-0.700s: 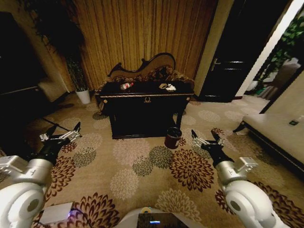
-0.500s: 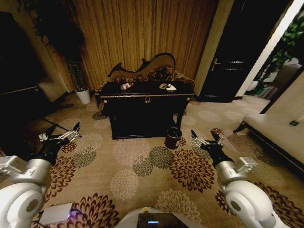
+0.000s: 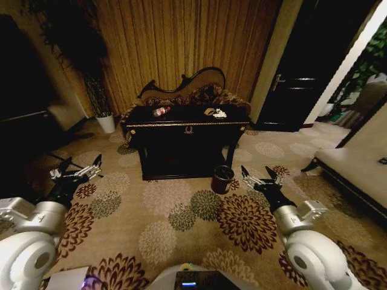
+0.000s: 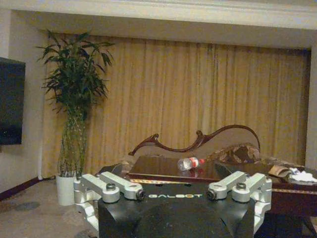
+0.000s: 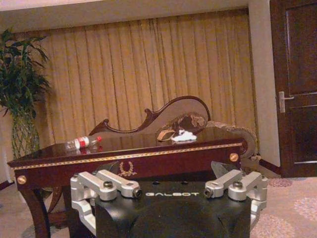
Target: Move to the front of the table and place the trash on the table into the trash bin.
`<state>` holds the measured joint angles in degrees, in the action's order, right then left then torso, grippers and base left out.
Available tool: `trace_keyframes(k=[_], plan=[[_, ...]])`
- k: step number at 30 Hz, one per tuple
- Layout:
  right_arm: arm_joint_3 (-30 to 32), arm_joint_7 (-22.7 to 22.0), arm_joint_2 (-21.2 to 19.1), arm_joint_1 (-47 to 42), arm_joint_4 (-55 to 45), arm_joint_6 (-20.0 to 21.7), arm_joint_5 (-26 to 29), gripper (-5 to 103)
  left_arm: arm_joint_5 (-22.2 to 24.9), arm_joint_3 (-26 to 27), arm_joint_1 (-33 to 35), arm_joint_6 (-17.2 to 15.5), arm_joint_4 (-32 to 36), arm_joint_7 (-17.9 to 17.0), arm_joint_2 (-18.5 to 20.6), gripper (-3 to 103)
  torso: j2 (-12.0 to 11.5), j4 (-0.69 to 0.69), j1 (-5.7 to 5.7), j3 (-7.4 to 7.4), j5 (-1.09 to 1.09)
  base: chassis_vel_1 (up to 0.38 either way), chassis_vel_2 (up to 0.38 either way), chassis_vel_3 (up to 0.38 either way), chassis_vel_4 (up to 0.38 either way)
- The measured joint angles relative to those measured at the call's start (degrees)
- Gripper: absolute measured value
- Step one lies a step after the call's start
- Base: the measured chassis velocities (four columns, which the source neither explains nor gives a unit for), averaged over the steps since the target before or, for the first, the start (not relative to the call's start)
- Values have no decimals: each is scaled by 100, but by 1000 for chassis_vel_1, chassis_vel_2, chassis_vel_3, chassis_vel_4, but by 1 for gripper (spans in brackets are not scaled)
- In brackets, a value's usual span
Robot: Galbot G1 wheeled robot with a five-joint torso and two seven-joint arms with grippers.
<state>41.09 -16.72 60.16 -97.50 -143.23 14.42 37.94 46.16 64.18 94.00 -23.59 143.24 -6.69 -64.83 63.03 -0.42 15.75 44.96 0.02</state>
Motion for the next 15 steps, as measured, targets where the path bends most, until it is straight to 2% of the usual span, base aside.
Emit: trace_keyframes(k=[15], plan=[[-9, 8, -6, 15, 0, -20, -6, 100, -2, -37, -7, -1, 0, 6, -1, 100, 1, 0, -2, -1, -3, -112, 132, 117, -140]])
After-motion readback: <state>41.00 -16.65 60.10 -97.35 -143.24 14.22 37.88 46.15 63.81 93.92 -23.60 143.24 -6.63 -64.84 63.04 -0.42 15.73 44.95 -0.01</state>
